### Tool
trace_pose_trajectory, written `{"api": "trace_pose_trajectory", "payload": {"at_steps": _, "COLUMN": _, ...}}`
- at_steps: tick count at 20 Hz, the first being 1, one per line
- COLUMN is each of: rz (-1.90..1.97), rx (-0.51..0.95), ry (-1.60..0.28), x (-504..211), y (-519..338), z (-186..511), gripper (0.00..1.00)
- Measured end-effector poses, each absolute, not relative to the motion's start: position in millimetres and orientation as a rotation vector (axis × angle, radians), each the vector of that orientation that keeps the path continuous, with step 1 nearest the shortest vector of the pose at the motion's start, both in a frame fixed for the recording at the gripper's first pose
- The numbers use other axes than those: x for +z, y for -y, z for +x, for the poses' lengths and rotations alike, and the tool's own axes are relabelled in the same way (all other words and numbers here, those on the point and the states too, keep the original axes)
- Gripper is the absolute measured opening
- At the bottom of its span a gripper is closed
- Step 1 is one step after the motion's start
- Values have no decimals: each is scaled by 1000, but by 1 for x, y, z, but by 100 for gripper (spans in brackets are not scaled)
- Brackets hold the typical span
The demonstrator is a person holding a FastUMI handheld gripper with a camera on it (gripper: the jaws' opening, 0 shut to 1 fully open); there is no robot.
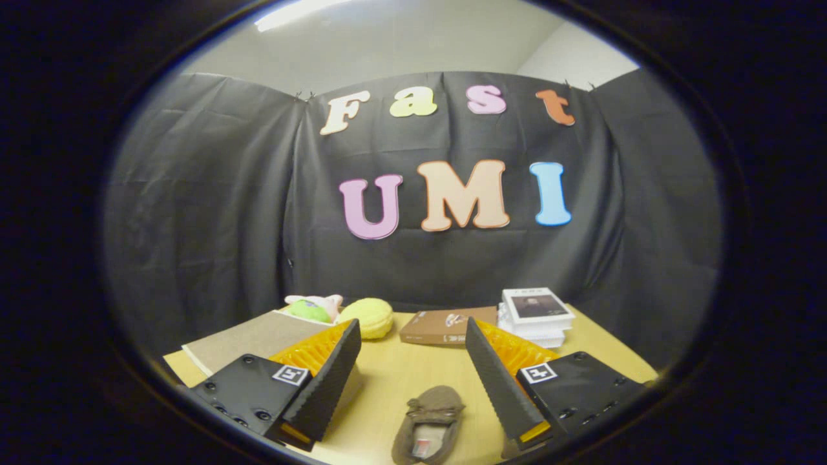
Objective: Open the storage box then place both shoes into the box .Put the left shoe in first, then the right shoe, with the right side of both shoes facing outward in a uniform manner.
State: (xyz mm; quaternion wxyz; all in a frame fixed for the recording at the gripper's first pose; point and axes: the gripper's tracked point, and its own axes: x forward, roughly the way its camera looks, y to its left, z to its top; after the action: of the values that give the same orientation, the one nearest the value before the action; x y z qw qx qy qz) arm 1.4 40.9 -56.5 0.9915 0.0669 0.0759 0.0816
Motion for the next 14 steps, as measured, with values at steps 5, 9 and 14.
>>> {"api": "trace_pose_trajectory", "payload": {"at_steps": 5, "rz": 308, "rx": 310, "ry": -276, "x": -90, "y": -81, "z": -2, "gripper": 100}}
{"api": "trace_pose_trajectory", "payload": {"at_steps": 9, "rz": 504, "rx": 409, "ry": -415, "x": -121, "y": -110, "z": -8, "gripper": 100}}
{"api": "trace_pose_trajectory", "payload": {"at_steps": 14, "rz": 843, "rx": 481, "ry": -574, "x": -150, "y": -137, "z": -16, "gripper": 100}}
